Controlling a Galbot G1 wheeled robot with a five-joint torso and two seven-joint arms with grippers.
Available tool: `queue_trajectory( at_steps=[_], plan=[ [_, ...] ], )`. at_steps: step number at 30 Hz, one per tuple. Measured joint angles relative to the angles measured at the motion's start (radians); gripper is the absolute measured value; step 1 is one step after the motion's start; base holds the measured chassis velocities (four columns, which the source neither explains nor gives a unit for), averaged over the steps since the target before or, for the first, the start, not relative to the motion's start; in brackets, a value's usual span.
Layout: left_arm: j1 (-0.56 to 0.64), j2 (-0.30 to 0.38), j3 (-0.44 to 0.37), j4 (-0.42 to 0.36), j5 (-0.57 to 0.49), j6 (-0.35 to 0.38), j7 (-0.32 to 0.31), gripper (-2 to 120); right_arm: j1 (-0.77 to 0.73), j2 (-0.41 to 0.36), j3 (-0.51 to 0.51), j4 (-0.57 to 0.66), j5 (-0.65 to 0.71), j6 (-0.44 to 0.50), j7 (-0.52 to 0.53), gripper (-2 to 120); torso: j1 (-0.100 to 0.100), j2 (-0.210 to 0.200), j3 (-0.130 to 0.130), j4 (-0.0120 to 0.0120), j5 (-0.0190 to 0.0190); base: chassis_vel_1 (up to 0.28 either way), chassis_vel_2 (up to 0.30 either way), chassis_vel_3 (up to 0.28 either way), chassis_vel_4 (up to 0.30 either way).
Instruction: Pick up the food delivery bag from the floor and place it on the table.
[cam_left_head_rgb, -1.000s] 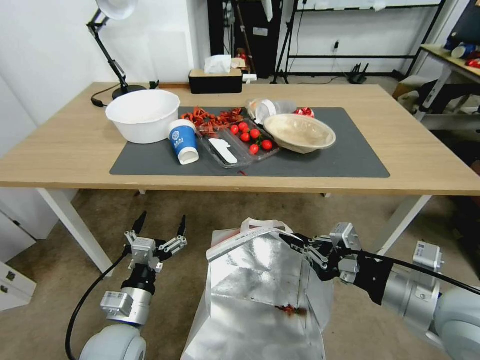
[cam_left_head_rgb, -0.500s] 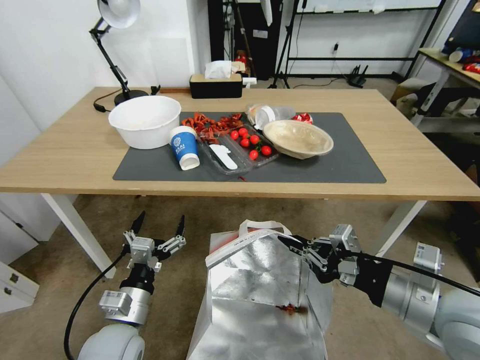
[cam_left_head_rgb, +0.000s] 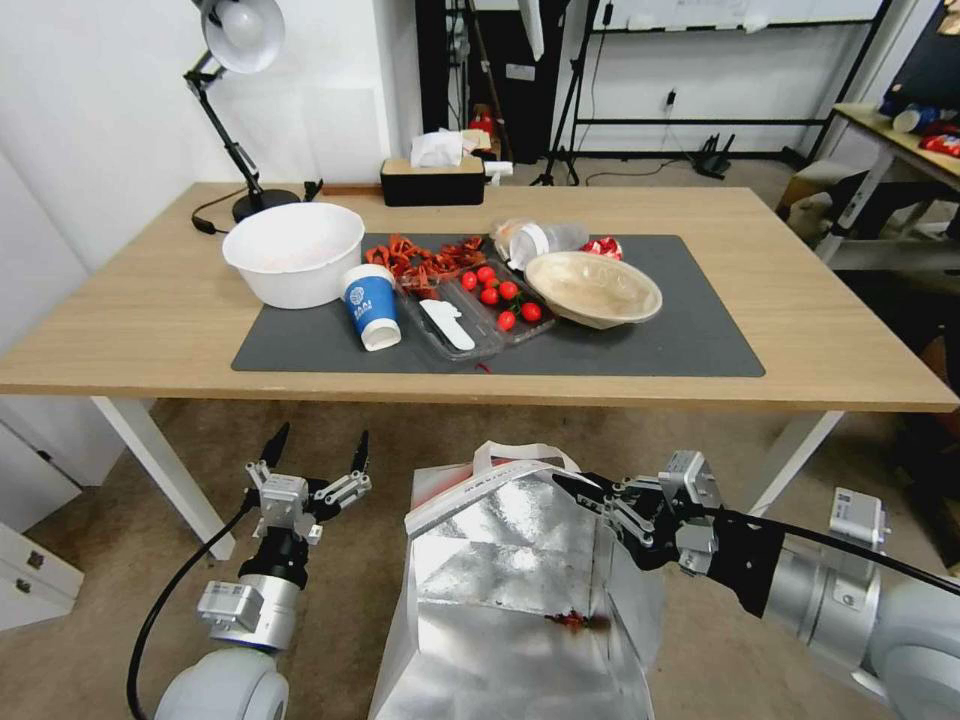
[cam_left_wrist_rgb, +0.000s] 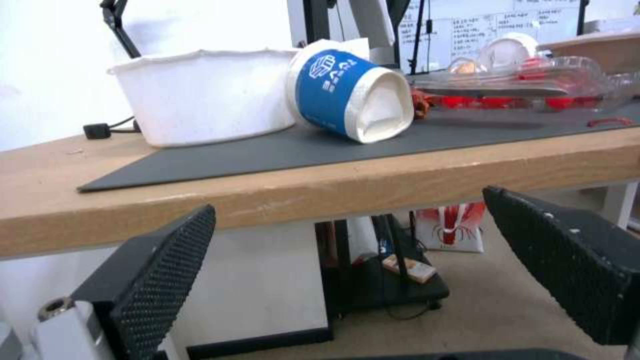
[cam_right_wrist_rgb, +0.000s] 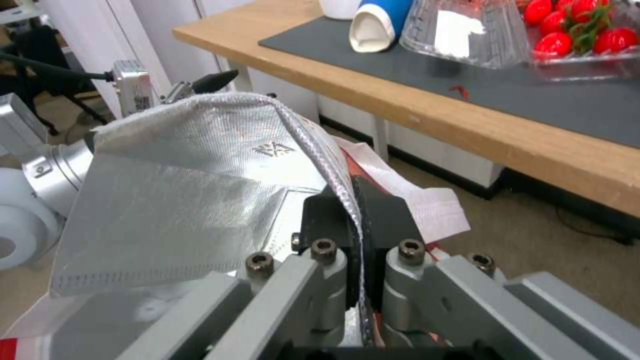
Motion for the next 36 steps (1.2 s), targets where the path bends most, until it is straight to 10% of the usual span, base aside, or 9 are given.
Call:
queue_trajectory(
  at_steps=[36],
  plan=[
    [0.006,0.002,0.0,-0.004,0.011,0.005,0.002,100,-0.001,0.009,0.003,0.0,-0.004,0.037,-0.041,0,0.074,0.17,0.096,0.0,0.0,0.0,0.0,0.0,0.0]
  ],
)
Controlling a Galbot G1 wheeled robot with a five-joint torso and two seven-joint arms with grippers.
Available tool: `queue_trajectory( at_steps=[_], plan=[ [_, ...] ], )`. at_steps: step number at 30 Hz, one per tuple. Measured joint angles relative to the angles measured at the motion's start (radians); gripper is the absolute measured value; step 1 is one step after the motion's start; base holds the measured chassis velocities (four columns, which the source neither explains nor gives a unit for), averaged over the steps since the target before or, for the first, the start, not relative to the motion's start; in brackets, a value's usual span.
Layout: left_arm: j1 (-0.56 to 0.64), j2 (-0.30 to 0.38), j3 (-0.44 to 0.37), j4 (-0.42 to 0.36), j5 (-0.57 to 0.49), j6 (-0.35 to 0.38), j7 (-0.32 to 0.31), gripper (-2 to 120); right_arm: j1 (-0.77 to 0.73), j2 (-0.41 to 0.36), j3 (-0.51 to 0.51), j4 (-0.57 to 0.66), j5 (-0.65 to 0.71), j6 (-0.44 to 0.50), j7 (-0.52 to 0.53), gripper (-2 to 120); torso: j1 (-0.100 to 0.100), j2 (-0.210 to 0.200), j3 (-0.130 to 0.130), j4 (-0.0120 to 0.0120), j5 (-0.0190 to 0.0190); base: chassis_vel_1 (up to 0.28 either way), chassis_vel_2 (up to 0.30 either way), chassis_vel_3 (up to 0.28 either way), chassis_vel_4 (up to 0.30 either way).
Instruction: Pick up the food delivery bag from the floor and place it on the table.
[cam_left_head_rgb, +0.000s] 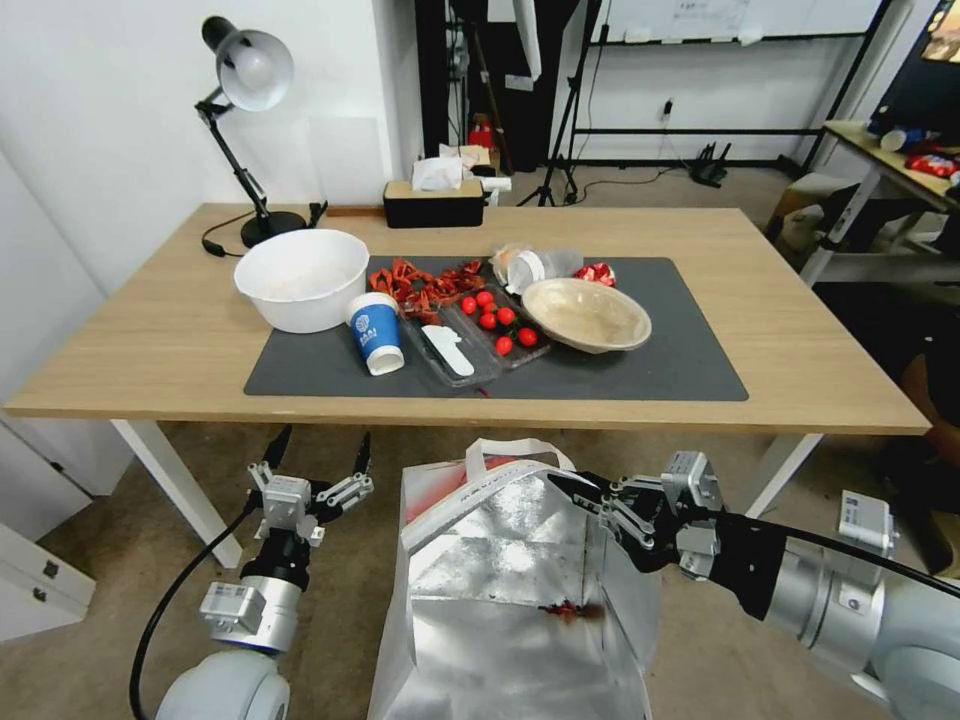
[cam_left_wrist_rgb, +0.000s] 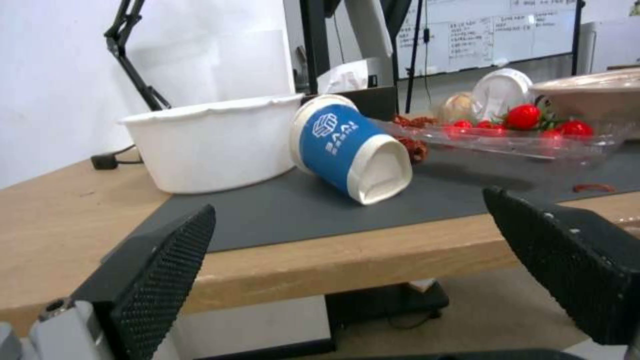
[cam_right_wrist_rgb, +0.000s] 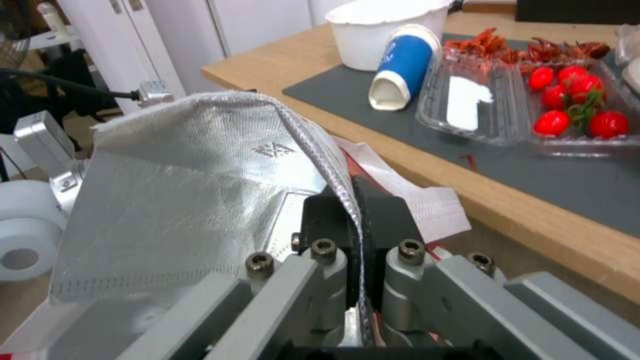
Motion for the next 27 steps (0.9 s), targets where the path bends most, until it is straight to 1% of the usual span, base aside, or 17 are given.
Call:
queue_trajectory(
  at_steps=[6,8,10,12,15,16,22,24,26,27],
  plan=[
    [-0.002,0.0,-0.002,-0.001,-0.003,0.0,0.0,100,-0.004,0.01,-0.004,0.0,-0.008,0.009,0.0,0,0.014,0.032,0.018,0.0,0.0,0.0,0.0,0.0,0.0],
    [-0.002,0.0,-0.002,-0.001,-0.003,0.0,0.0,100,-0.005,0.01,-0.004,0.0,-0.008,0.009,0.0,0,0.014,0.033,0.019,0.0,0.0,0.0,0.0,0.0,0.0],
    [-0.003,-0.002,0.001,-0.001,-0.003,0.0,0.0,100,-0.008,0.013,-0.002,0.0,-0.01,0.011,0.0,0,0.022,0.05,0.029,0.0,0.0,0.0,0.0,0.0,0.0],
    [-0.003,-0.002,0.001,-0.001,-0.003,0.0,0.0,100,-0.009,0.014,-0.002,0.0,-0.01,0.012,0.0,0,0.023,0.054,0.031,0.0,0.0,0.0,0.0,0.0,0.0],
    [-0.002,-0.002,0.0,-0.002,-0.003,0.0,0.0,100,-0.008,0.016,-0.002,0.0,-0.014,0.017,0.0,0,0.033,0.076,0.044,0.0,0.0001,0.0,0.0,0.0,0.0],
    [-0.002,-0.002,0.0,-0.002,-0.003,0.0,0.0,100,-0.008,0.016,-0.002,0.0,-0.014,0.017,0.0,0,0.033,0.076,0.044,0.0,0.0001,0.0,0.0,0.0,0.0],
    [-0.002,0.0,-0.005,-0.003,-0.004,0.0,-0.001,100,-0.007,0.018,-0.003,0.0,-0.016,0.02,-0.003,0,0.047,0.107,0.061,0.0,0.0,0.0,0.0,0.0,0.0],
    [-0.003,-0.001,-0.003,-0.002,-0.008,-0.012,-0.001,100,-0.008,0.019,-0.002,0.0,-0.017,0.02,-0.003,0,0.05,0.115,0.065,0.0,0.0,0.0,0.0,0.0,0.0],
    [-0.006,-0.003,0.0,0.011,-0.014,-0.051,0.006,100,-0.008,0.02,-0.002,0.0,-0.018,0.021,-0.003,0,0.057,0.128,0.072,0.0,-0.0001,0.0,0.0,0.0,0.0],
    [-0.005,-0.004,0.0,0.011,-0.014,-0.051,0.014,100,-0.008,0.022,-0.002,0.0,-0.02,0.021,-0.003,0,0.059,0.134,0.075,0.0,-0.0001,0.0,0.0,0.0,0.0]
  ],
)
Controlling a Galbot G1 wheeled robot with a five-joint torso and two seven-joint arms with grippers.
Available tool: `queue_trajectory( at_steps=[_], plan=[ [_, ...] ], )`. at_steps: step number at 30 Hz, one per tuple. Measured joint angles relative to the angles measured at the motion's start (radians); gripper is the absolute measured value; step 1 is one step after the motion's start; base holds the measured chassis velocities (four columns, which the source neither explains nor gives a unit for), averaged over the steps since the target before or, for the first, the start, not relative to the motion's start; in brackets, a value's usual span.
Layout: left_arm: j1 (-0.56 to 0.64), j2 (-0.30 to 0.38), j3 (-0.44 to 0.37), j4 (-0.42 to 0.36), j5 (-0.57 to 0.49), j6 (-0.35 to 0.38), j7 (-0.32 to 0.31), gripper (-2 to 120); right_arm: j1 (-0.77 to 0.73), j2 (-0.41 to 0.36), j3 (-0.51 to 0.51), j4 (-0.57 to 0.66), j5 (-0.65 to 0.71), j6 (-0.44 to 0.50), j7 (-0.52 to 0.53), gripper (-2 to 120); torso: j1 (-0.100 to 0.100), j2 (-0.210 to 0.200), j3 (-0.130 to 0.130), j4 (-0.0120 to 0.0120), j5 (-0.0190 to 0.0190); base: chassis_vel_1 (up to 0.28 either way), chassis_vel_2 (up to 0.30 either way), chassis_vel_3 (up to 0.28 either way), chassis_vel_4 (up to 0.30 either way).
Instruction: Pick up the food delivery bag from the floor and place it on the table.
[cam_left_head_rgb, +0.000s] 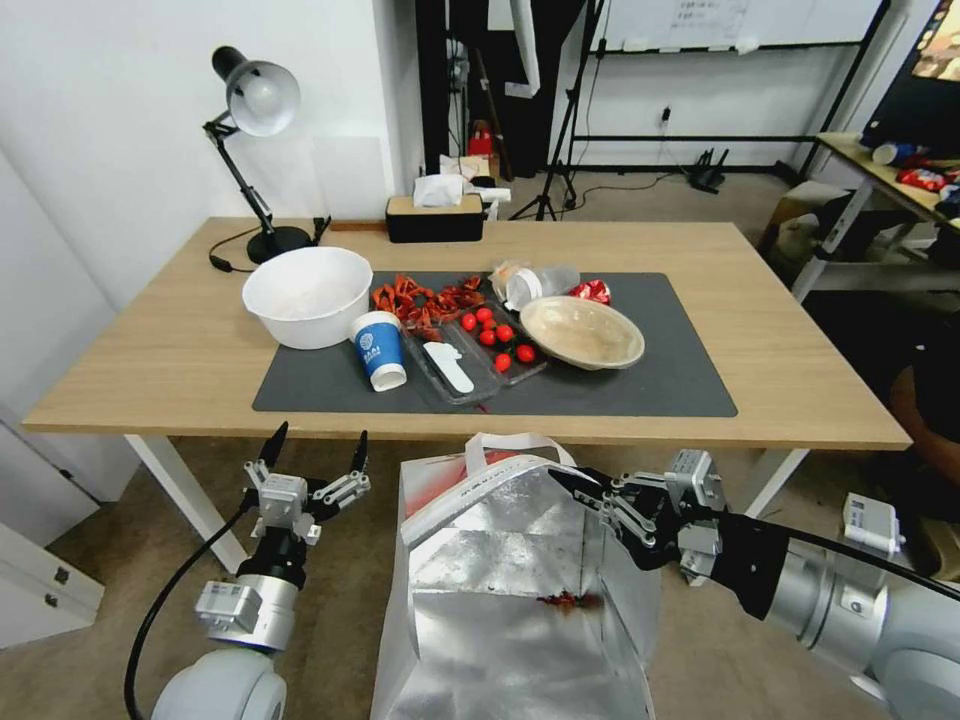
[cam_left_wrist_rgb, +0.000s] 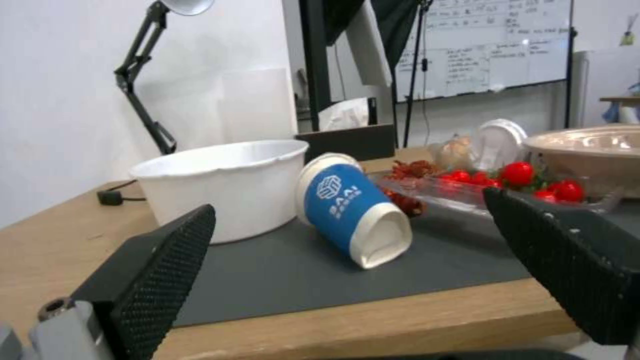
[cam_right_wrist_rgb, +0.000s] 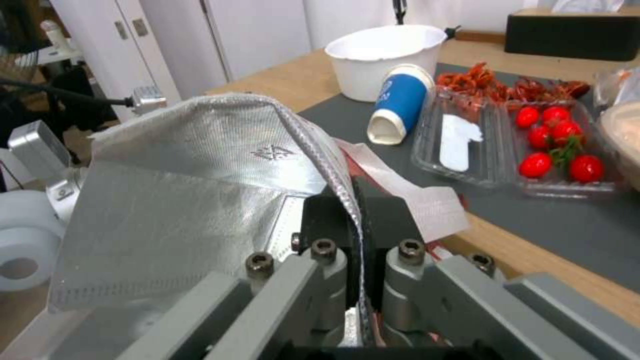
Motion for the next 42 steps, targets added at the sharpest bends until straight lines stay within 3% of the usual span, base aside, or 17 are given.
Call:
queue_trajectory(
  at_steps=[10,14,21,26,32,36,42],
  plan=[
    [-0.01,0.004,0.008,0.007,-0.012,-0.015,-0.018,100,-0.002,0.002,0.0,0.0,0.006,0.008,0.009,0,0.003,0.008,0.005,0.0,0.0001,0.0,0.0,0.0,0.0],
    [-0.011,0.005,0.01,0.009,-0.013,-0.016,-0.02,100,0.01,0.007,-0.008,0.0,0.094,0.042,0.033,0,0.002,0.006,0.004,0.0,0.0001,0.0,0.0,0.0,0.0],
    [-0.013,0.001,0.015,0.018,-0.012,-0.015,-0.021,100,0.094,0.043,0.007,0.0,0.328,0.196,0.083,0,0.001,0.002,0.002,0.0001,0.0001,0.0,0.0,0.0,0.0],
    [-0.031,0.003,0.038,0.027,-0.01,-0.007,-0.018,100,0.178,0.091,0.106,0.0,0.455,0.302,0.206,0,0.0,0.0,0.001,-0.0005,0.0001,0.0,0.0,0.0,0.0],
    [-0.033,0.004,0.051,0.037,-0.003,-0.009,-0.01,100,0.407,0.087,0.222,0.001,0.592,0.364,0.52,0,-0.001,-0.002,0.0,0.0004,-0.0001,0.0,0.0,0.0,0.0],
    [-0.033,0.003,0.053,0.037,0.001,-0.009,-0.01,100,0.467,0.094,0.233,0.001,0.61,0.368,0.639,0,-0.002,-0.003,-0.001,0.0,0.0001,0.0,0.0,0.0,0.0],
    [-0.032,0.003,0.051,0.039,0.004,-0.009,-0.009,100,0.545,0.151,0.223,-0.013,0.611,0.372,0.72,0,-0.002,-0.004,-0.001,0.0,0.0,0.0,0.0,0.0,0.0]
  ],
)
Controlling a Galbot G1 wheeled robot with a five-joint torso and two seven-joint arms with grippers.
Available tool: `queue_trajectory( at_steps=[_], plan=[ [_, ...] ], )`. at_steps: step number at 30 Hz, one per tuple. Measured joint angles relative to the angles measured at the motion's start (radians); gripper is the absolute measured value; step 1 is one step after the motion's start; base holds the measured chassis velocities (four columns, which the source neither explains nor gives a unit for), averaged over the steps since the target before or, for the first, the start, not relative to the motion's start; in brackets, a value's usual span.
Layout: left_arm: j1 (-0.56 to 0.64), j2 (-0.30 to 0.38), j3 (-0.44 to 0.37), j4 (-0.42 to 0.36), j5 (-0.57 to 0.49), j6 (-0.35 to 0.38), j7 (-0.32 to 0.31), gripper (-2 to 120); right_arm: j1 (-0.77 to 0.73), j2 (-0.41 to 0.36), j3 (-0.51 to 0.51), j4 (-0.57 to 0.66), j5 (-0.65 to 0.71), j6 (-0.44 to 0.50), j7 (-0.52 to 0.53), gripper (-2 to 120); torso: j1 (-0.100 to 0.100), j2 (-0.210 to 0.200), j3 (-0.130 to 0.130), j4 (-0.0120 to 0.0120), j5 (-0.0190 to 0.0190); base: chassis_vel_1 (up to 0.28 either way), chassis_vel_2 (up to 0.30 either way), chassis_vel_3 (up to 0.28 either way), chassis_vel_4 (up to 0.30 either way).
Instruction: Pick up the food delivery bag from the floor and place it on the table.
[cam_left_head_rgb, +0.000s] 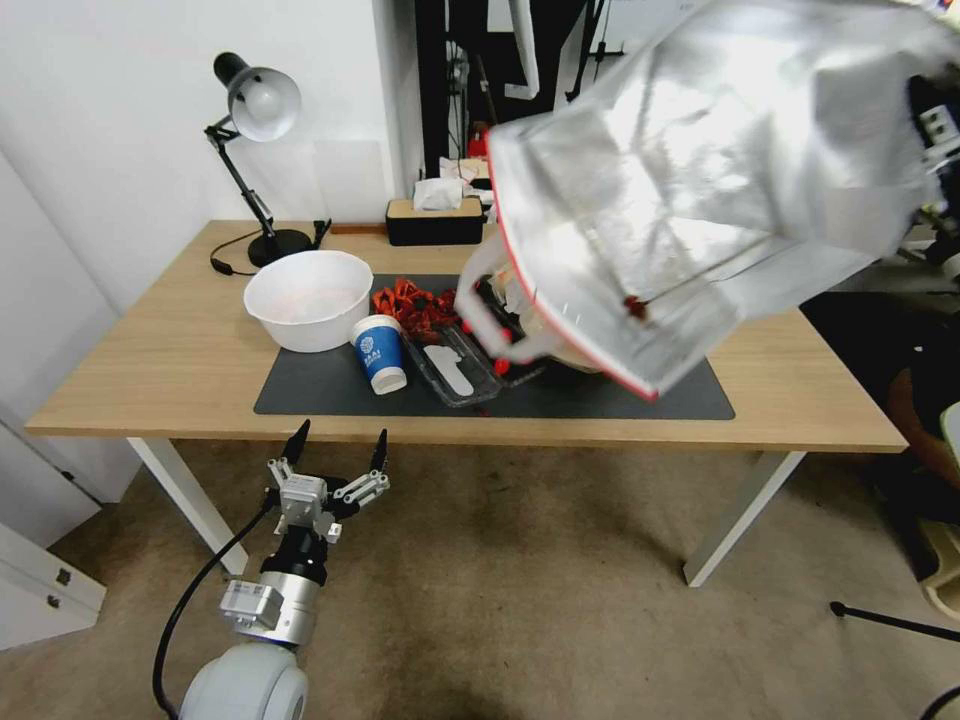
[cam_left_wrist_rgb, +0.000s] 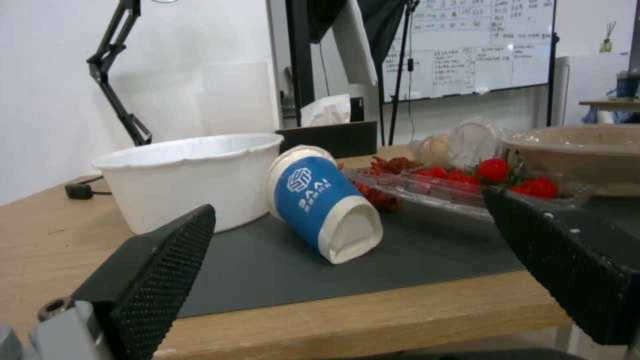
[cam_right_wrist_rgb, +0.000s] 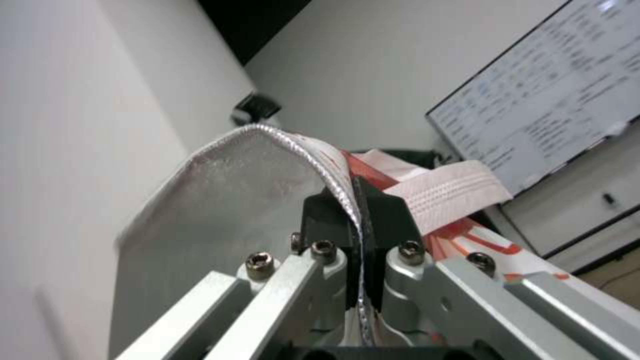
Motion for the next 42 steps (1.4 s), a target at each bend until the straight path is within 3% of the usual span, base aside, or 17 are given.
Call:
queue_trajectory(
  at_steps=[9,17,21,29,34,42],
  plan=[
    [0.001,-0.004,0.002,0.012,0.008,-0.002,0.003,100,0.08,0.079,0.008,-0.117,-0.026,-0.047,0.089,0,-0.001,-0.001,-0.001,0.0,0.0002,0.0,0.0,0.0,0.0],
    [-0.006,-0.008,0.009,0.024,0.013,-0.003,0.006,100,0.199,0.225,-0.022,-0.176,-0.021,-0.061,0.169,0,-0.001,-0.002,-0.001,0.0001,0.0001,0.0,0.0,0.0,0.0],
    [-0.006,-0.009,0.008,0.029,0.016,-0.003,0.007,100,0.225,0.289,-0.03,-0.217,-0.022,-0.06,0.158,0,-0.001,-0.002,-0.001,-0.0001,0.0,0.0,0.0,0.0,0.0],
    [-0.01,-0.017,0.014,0.038,0.028,-0.005,0.007,100,0.276,0.394,-0.112,-0.278,-0.022,-0.027,0.036,0,-0.001,-0.002,-0.001,-0.0001,-0.0002,0.0,0.0,0.0,0.0],
    [-0.007,-0.026,0.009,0.042,0.036,-0.008,0.007,100,0.359,0.453,-0.129,-0.315,-0.009,-0.016,0.042,0,-0.001,-0.002,-0.001,0.0003,-0.0004,0.0,0.0,0.0,0.0],
    [-0.013,-0.025,0.009,0.049,0.037,-0.012,0.007,100,0.296,0.553,-0.099,-0.376,-0.099,-0.01,0.021,0,-0.001,-0.003,-0.002,-0.0001,0.0003,0.0,0.0,0.0,0.0]
  ],
)
